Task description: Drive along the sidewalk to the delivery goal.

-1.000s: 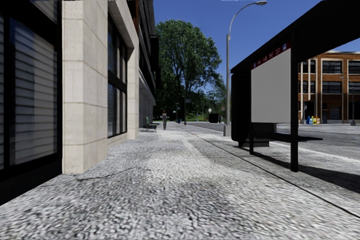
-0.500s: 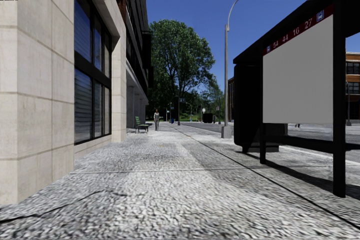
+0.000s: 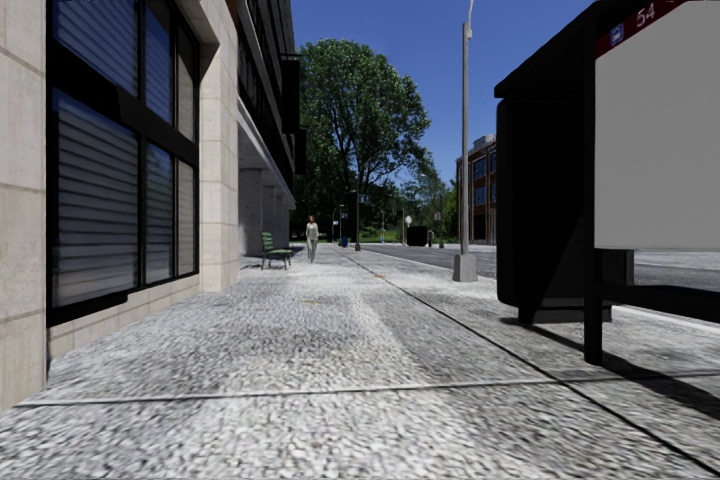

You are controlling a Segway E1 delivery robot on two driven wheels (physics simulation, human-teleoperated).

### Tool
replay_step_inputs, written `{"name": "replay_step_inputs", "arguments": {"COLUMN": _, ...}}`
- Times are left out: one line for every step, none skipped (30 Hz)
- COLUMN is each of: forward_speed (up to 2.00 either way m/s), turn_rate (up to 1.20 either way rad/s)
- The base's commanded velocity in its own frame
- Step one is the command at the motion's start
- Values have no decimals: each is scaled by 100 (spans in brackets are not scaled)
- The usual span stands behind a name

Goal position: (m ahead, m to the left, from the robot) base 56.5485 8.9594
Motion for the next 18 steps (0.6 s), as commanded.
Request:
{"name": "replay_step_inputs", "arguments": {"forward_speed": 200, "turn_rate": 0}}
{"name": "replay_step_inputs", "arguments": {"forward_speed": 200, "turn_rate": 0}}
{"name": "replay_step_inputs", "arguments": {"forward_speed": 200, "turn_rate": 0}}
{"name": "replay_step_inputs", "arguments": {"forward_speed": 200, "turn_rate": 0}}
{"name": "replay_step_inputs", "arguments": {"forward_speed": 200, "turn_rate": 0}}
{"name": "replay_step_inputs", "arguments": {"forward_speed": 200, "turn_rate": 0}}
{"name": "replay_step_inputs", "arguments": {"forward_speed": 200, "turn_rate": 0}}
{"name": "replay_step_inputs", "arguments": {"forward_speed": 200, "turn_rate": 0}}
{"name": "replay_step_inputs", "arguments": {"forward_speed": 200, "turn_rate": 0}}
{"name": "replay_step_inputs", "arguments": {"forward_speed": 200, "turn_rate": 0}}
{"name": "replay_step_inputs", "arguments": {"forward_speed": 200, "turn_rate": 0}}
{"name": "replay_step_inputs", "arguments": {"forward_speed": 200, "turn_rate": 0}}
{"name": "replay_step_inputs", "arguments": {"forward_speed": 200, "turn_rate": 0}}
{"name": "replay_step_inputs", "arguments": {"forward_speed": 200, "turn_rate": 0}}
{"name": "replay_step_inputs", "arguments": {"forward_speed": 200, "turn_rate": 0}}
{"name": "replay_step_inputs", "arguments": {"forward_speed": 200, "turn_rate": 0}}
{"name": "replay_step_inputs", "arguments": {"forward_speed": 200, "turn_rate": 0}}
{"name": "replay_step_inputs", "arguments": {"forward_speed": 200, "turn_rate": 0}}
